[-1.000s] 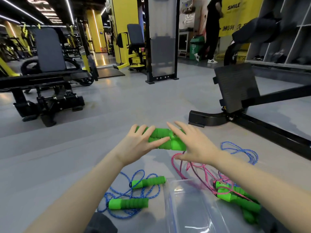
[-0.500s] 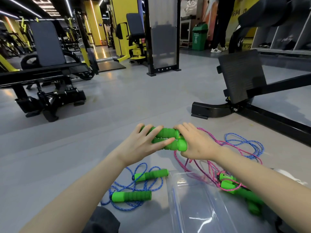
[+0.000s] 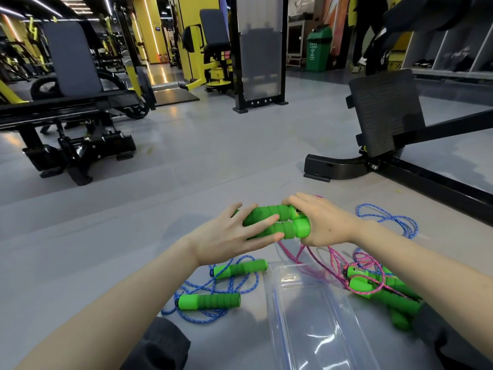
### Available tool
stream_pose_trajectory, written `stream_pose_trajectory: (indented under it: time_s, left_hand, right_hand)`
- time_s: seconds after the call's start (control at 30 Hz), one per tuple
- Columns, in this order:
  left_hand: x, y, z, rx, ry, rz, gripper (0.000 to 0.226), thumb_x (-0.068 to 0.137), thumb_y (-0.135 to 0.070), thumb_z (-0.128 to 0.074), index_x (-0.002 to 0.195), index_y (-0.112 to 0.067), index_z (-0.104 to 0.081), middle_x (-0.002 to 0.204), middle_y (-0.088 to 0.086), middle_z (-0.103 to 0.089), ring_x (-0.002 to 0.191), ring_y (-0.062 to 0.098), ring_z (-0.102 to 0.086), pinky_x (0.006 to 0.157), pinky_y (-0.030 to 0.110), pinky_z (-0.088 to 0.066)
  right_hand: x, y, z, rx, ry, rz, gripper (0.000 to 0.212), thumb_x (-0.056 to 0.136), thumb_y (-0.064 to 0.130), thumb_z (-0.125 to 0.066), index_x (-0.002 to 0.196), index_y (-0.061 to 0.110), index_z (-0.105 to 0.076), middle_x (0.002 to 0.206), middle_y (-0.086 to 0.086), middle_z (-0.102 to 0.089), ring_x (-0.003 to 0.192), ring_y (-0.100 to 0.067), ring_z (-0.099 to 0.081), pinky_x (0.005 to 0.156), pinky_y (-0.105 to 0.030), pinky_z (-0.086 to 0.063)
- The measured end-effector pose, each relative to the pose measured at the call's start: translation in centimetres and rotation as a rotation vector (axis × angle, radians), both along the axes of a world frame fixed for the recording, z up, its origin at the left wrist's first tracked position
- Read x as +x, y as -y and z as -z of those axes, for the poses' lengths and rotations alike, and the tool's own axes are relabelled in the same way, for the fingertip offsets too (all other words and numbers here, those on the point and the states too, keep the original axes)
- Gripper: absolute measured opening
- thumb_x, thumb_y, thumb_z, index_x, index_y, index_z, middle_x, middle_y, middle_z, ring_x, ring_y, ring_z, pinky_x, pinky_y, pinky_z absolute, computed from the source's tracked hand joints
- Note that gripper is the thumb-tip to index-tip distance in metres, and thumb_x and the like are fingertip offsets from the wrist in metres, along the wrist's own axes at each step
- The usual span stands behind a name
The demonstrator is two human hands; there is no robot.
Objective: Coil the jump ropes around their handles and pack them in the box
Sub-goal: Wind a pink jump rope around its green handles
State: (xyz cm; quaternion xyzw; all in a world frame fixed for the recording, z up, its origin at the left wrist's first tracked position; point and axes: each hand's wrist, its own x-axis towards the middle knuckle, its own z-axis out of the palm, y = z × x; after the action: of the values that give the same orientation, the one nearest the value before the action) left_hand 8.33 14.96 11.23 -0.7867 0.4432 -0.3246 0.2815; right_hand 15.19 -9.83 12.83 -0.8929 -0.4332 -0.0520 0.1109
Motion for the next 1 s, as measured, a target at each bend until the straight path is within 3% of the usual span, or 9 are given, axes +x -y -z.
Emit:
stream_pose_trajectory:
  time_s: [0.17, 0.23, 0.37, 0.57, 0.8, 0.93, 1.0]
  left_hand:
    - [-0.2, 0.3, 0.5, -0.022, -0.051, -0.007, 0.057, 0.091, -0.029, -0.053, 0.144, -0.023, -0.033, 0.142, 0.013, -0.036, 0.115, 0.043, -0.051, 0.088, 0.05, -0.049]
    - [-0.4, 0.2, 0.5, -0.034, -0.073, -0.007, 0.054, 0.092, -0.031, -0.049, 0.144, -0.024, -0.033, 0.143, 0.011, -0.038, 0.116, 0.044, -0.051, 0.088, 0.051, -0.049]
    - [-0.4, -0.1, 0.1, 0.005, -0.075, -0.038, 0.067, 0.084, -0.033, -0.059, 0.144, -0.025, -0.031, 0.145, 0.006, -0.043, 0.116, 0.043, -0.049, 0.086, 0.051, -0.051]
    - [-0.7, 0.2, 0.5, -0.004, -0.053, -0.046, 0.055, 0.088, -0.012, -0.034, 0.142, -0.02, -0.034, 0.141, 0.005, -0.039, 0.112, 0.042, -0.046, 0.08, 0.043, -0.051]
    - [-1.0, 0.7, 0.5, -0.053, -0.021, -0.037, 0.05, 0.091, -0.009, -0.029, 0.139, -0.022, -0.038, 0.134, 0.006, -0.042, 0.107, 0.042, -0.053, 0.075, 0.042, -0.046]
    - [-1.1, 0.6, 0.4, -0.088, -0.007, -0.007, 0.045, 0.099, -0.009, -0.023, 0.138, -0.022, -0.041, 0.133, 0.007, -0.044, 0.104, 0.042, -0.055, 0.073, 0.042, -0.046]
    - [-1.1, 0.4, 0.4, -0.091, 0.011, 0.022, 0.042, 0.102, -0.01, -0.023, 0.137, -0.021, -0.042, 0.132, 0.007, -0.045, 0.103, 0.043, -0.056, 0.072, 0.043, -0.046]
  right_hand:
    - [-0.2, 0.1, 0.1, -0.016, -0.002, -0.011, 0.057, 0.059, 0.021, -0.066, 0.112, 0.02, -0.046, 0.088, 0.007, -0.044, 0.079, -0.02, -0.053, 0.067, -0.036, -0.046]
    - [-0.3, 0.1, 0.2, 0.005, 0.013, -0.012, 0.056, 0.059, 0.021, -0.067, 0.112, 0.019, -0.047, 0.087, 0.008, -0.042, 0.078, -0.021, -0.053, 0.066, -0.034, -0.044]
    - [-0.5, 0.0, 0.1, 0.038, 0.039, -0.015, 0.055, 0.06, 0.019, -0.067, 0.112, 0.017, -0.05, 0.087, 0.008, -0.042, 0.077, -0.02, -0.051, 0.064, -0.028, -0.037]
    - [-0.3, 0.0, 0.4, 0.061, 0.052, -0.035, 0.053, 0.06, 0.02, -0.065, 0.11, 0.017, -0.05, 0.086, 0.006, -0.043, 0.074, -0.016, -0.046, 0.064, -0.027, -0.037]
    - [0.1, 0.3, 0.9, 0.088, 0.039, -0.082, 0.059, 0.057, 0.022, -0.066, 0.113, 0.018, -0.049, 0.089, 0.003, -0.047, 0.078, -0.018, -0.05, 0.065, -0.033, -0.045]
    - [0.2, 0.4, 0.9, 0.087, -0.061, -0.098, 0.066, 0.052, 0.027, -0.068, 0.115, 0.022, -0.047, 0.09, 0.006, -0.047, 0.08, -0.016, -0.051, 0.067, -0.037, -0.048]
    - [0.3, 0.3, 0.4, 0.135, -0.235, -0.064, 0.068, 0.053, 0.038, -0.071, 0.117, 0.025, -0.051, 0.094, 0.009, -0.052, 0.086, -0.01, -0.054, 0.075, -0.027, -0.048]
